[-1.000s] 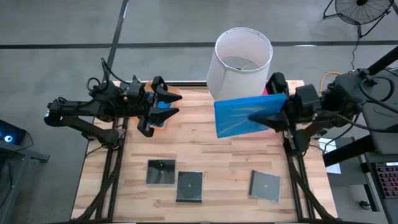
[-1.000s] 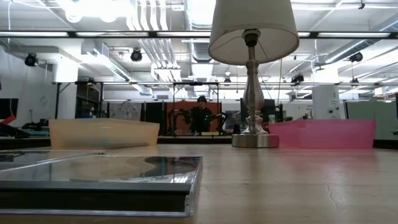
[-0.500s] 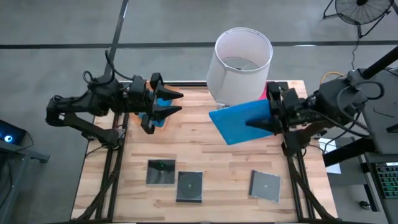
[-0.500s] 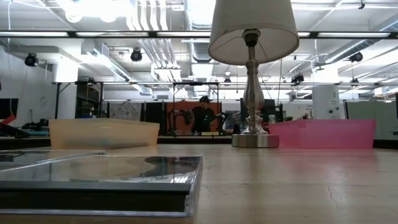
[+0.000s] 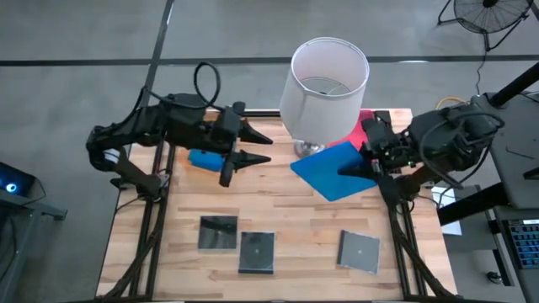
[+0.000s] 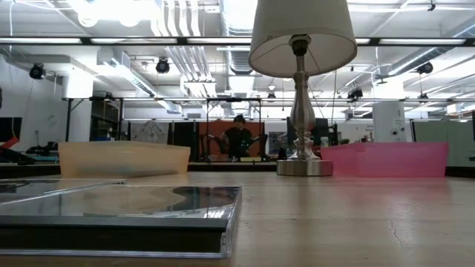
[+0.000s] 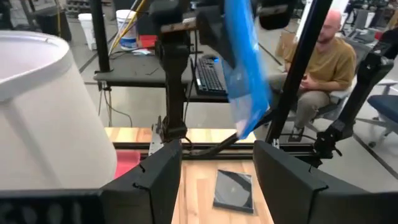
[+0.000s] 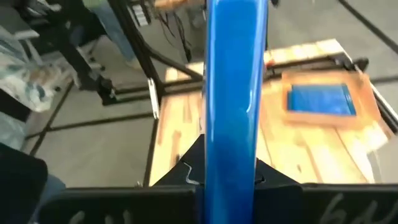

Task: Pick & place jewel cases by type
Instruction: Put the blue cd case into the orange bin

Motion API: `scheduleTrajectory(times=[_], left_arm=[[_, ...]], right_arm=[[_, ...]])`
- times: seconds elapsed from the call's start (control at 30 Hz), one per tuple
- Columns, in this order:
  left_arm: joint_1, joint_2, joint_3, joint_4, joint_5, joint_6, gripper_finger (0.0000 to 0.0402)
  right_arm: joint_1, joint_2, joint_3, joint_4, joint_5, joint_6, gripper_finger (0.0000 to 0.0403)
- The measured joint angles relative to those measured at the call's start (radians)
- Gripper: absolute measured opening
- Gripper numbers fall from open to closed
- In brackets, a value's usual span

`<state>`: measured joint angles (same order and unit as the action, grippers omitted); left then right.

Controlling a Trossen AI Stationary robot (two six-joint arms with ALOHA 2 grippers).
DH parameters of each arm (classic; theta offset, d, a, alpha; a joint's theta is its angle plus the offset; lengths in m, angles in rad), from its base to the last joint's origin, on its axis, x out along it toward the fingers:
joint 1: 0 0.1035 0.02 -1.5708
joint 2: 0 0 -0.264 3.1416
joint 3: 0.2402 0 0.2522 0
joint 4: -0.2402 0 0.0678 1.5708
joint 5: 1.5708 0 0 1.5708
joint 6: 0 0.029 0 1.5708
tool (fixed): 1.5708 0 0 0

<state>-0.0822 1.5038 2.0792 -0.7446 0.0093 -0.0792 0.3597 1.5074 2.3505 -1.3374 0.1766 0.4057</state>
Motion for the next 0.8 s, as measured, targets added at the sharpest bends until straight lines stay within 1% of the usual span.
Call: scheduleTrajectory(times=[0.17,0.23,0.33,0.57,0.8], left_arm=[[0.000,0.081,0.135,-0.041,0.036,0.019,0.0182],[0.000,0.110,0.172,-0.053,0.061,0.019,0.0182],[0.000,0.149,0.210,-0.078,0.064,0.020,0.0182],[0.000,0.203,0.240,-0.080,0.081,0.007,0.0182],[-0.001,0.226,0.239,-0.072,0.107,-0.023,0.0182]], right_arm=[[-0.001,0.000,0.000,-0.090,-0.003,0.036,0.0011],[-0.001,0.000,-0.002,-0.108,-0.004,0.049,0.0011],[-0.001,0.001,-0.007,-0.119,-0.014,0.052,0.0011],[-0.014,0.002,-0.041,-0.127,-0.053,0.067,0.0011],[-0.037,0.002,-0.119,-0.125,-0.084,0.068,0.0011]])
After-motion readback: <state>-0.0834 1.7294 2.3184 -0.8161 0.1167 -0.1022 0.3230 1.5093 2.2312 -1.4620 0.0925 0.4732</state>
